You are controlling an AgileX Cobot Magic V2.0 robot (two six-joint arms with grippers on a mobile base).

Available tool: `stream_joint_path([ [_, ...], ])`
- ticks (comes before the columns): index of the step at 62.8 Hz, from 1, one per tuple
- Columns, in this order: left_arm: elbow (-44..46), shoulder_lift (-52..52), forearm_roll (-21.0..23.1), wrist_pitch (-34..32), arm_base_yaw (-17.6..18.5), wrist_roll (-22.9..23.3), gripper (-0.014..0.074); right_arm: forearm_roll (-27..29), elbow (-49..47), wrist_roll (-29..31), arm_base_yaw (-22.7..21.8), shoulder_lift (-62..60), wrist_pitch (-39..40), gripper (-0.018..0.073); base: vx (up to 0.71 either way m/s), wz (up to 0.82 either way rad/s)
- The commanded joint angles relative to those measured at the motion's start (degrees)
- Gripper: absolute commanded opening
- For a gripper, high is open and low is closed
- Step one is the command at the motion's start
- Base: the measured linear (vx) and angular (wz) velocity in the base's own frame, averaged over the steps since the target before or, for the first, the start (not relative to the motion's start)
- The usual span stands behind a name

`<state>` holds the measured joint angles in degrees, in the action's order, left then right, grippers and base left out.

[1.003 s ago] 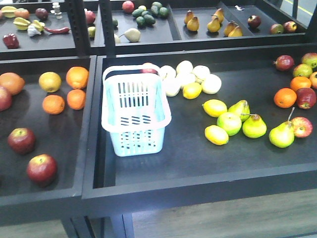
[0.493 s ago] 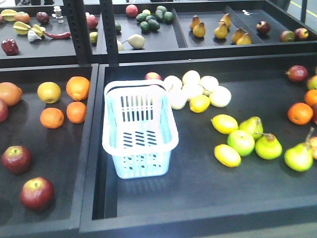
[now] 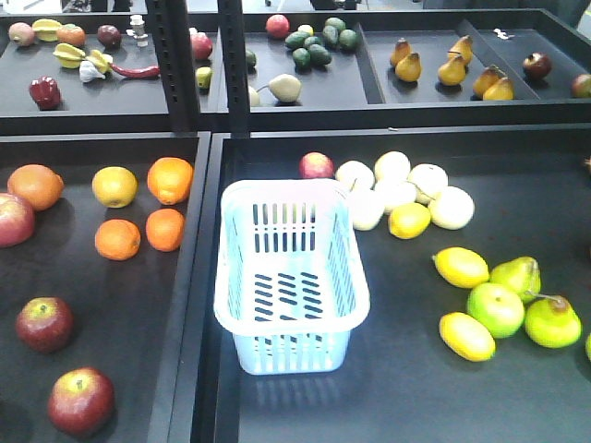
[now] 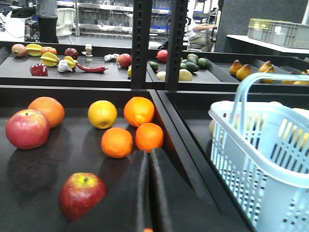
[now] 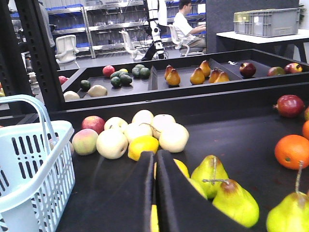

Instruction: Pick three apples into basket with both arms

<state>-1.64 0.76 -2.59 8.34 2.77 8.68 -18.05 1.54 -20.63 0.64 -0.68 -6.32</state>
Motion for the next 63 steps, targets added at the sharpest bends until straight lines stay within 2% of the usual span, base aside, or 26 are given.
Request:
stream_joint_path([
  [1,1.5,0.7,-0.1,-4.6,0.1,0.3,-0.0006,-0.7,0.8,0.5,-0.1,-0.7,4.1,-0.0005,0.09,0.1],
  [63,1.5,0.7,-0.1,-4.6,0.1,0.3,-0.0006,-0.7,0.8,0.5,-0.1,-0.7,4.1,-0.0005,0.04,0.05],
])
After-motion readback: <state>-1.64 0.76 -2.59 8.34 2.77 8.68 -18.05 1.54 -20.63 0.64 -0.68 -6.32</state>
